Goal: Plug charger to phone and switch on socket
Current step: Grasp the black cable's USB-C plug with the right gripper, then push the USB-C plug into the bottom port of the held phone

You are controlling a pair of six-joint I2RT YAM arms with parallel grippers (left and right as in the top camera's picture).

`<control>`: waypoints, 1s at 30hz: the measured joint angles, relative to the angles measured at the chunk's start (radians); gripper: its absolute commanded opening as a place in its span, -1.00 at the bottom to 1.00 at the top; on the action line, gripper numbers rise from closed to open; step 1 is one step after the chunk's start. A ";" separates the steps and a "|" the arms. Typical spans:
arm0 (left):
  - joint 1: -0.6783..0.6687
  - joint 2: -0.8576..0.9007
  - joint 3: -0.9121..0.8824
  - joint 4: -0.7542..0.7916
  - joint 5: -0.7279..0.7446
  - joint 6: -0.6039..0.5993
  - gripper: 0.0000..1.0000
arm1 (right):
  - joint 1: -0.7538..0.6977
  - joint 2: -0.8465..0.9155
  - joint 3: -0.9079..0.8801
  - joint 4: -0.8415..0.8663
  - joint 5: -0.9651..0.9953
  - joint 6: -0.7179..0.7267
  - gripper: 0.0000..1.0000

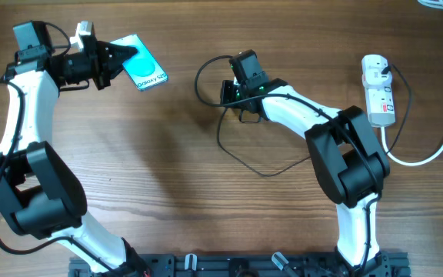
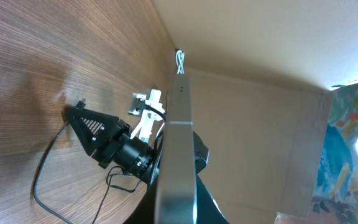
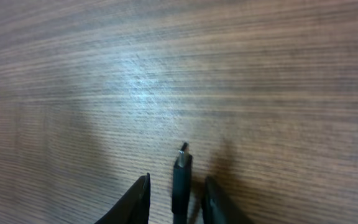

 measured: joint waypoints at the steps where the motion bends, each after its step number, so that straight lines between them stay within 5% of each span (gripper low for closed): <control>1: 0.000 0.000 0.000 0.000 0.000 0.000 -0.92 | 0.000 0.000 0.000 -0.002 0.001 0.014 -0.51; 6: 0.000 0.000 0.000 0.000 0.000 0.000 -0.92 | 0.000 0.002 0.000 -0.013 0.000 0.066 -0.91; 11: 0.000 0.000 0.000 0.000 0.000 0.000 -0.92 | -0.001 0.003 0.005 -0.039 -0.025 0.066 -0.91; 22: 0.000 0.000 0.000 0.000 0.011 0.006 -0.92 | -0.090 -0.181 -0.008 0.054 -0.968 -0.224 -0.91; 30: 0.000 0.000 0.000 0.000 0.101 0.125 -0.92 | -0.018 -0.196 -0.008 -0.043 -1.320 -0.237 -0.92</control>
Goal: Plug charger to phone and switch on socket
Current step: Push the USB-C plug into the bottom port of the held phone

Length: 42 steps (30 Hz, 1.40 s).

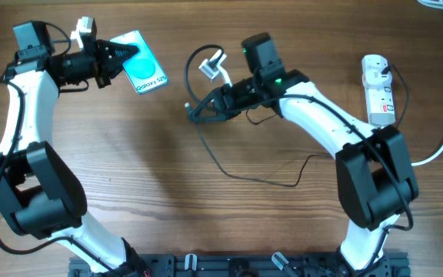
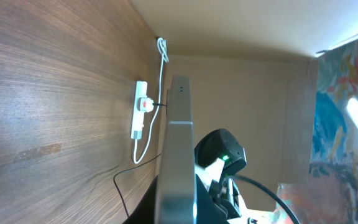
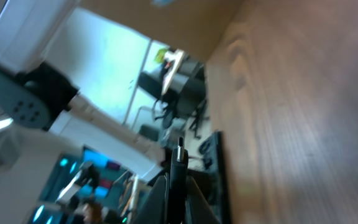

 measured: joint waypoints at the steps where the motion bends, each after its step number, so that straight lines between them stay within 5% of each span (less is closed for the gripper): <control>1: 0.000 0.000 0.000 0.000 0.008 0.012 -0.92 | 0.017 0.000 0.000 -0.004 -0.013 0.000 -0.91; 12: -0.072 0.000 0.000 0.000 0.052 0.083 -0.92 | 0.084 0.000 -0.005 0.279 0.064 0.249 -0.91; 42: -0.083 0.000 0.000 0.011 0.075 0.099 -0.92 | 0.052 0.000 -0.005 0.452 0.108 0.445 -0.91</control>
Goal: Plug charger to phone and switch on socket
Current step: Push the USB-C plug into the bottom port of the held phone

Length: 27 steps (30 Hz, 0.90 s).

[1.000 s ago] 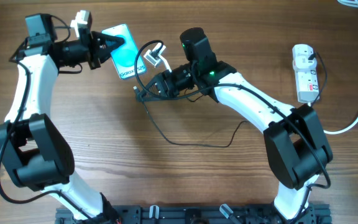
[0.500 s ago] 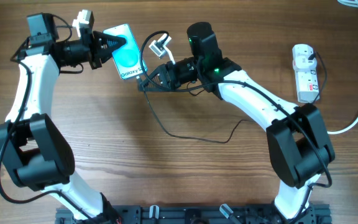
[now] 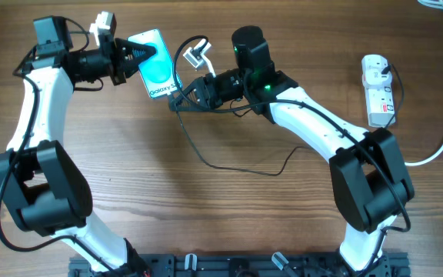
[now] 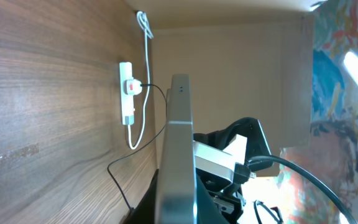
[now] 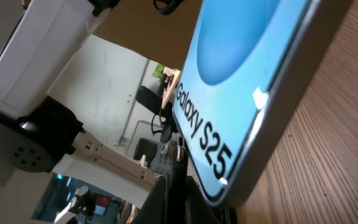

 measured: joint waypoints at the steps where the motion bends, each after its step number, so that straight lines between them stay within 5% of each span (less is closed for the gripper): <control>1: 0.000 0.000 0.000 0.014 0.009 0.003 -0.92 | 0.000 0.000 0.000 0.000 0.000 0.002 -0.91; 27: 0.000 0.000 0.000 0.132 0.082 -0.095 -0.92 | 0.000 0.000 0.000 0.089 -0.023 0.106 -0.91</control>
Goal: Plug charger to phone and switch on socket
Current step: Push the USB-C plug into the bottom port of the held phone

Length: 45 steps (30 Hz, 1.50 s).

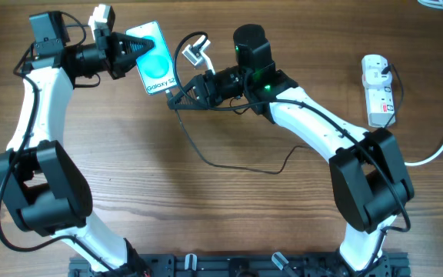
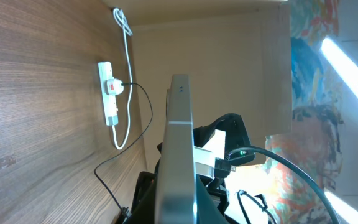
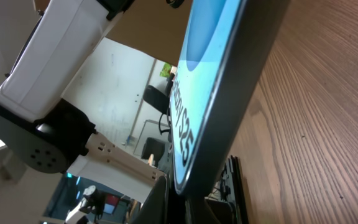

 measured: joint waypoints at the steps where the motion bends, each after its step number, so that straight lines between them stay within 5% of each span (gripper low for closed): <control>1: -0.002 0.000 0.000 0.000 0.000 0.000 -0.92 | 0.000 0.000 0.000 0.000 0.000 0.000 -0.91; 25: -0.015 0.000 0.000 0.021 0.003 0.000 -0.92 | -0.001 0.000 0.000 -0.051 0.101 0.016 -0.91; 45: 0.017 0.000 0.000 0.109 0.029 -0.069 -0.92 | -0.006 0.000 0.000 0.064 -0.023 0.030 -0.91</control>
